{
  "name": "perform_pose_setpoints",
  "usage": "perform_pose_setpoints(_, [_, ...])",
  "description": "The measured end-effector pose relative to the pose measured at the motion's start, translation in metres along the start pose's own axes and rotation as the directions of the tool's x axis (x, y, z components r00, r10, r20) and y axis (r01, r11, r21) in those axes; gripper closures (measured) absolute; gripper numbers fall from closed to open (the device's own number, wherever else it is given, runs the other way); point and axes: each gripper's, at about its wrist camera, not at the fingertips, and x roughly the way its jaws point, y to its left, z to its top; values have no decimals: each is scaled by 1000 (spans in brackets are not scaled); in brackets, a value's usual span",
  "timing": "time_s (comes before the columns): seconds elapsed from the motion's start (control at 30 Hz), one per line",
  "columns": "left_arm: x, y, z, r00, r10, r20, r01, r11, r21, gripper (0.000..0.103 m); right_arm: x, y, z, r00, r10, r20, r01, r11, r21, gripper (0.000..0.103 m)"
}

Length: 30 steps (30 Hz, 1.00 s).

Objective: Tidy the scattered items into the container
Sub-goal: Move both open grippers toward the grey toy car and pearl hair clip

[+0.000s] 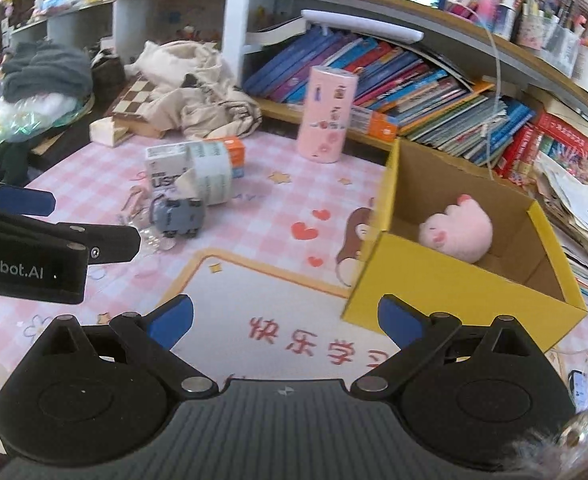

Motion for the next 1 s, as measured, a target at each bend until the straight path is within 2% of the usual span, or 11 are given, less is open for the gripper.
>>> perform_pose_setpoints(0.5, [-20,45,-15,997,82,-12,-83,993,-83,4,6,49,9,996,83,-26,-85,993,-87,3])
perform_pose_setpoints(1.0, [-10,45,-14,995,90,-33,-93,991,-91,4,17,44,13,994,102,-29,-103,992,-74,6])
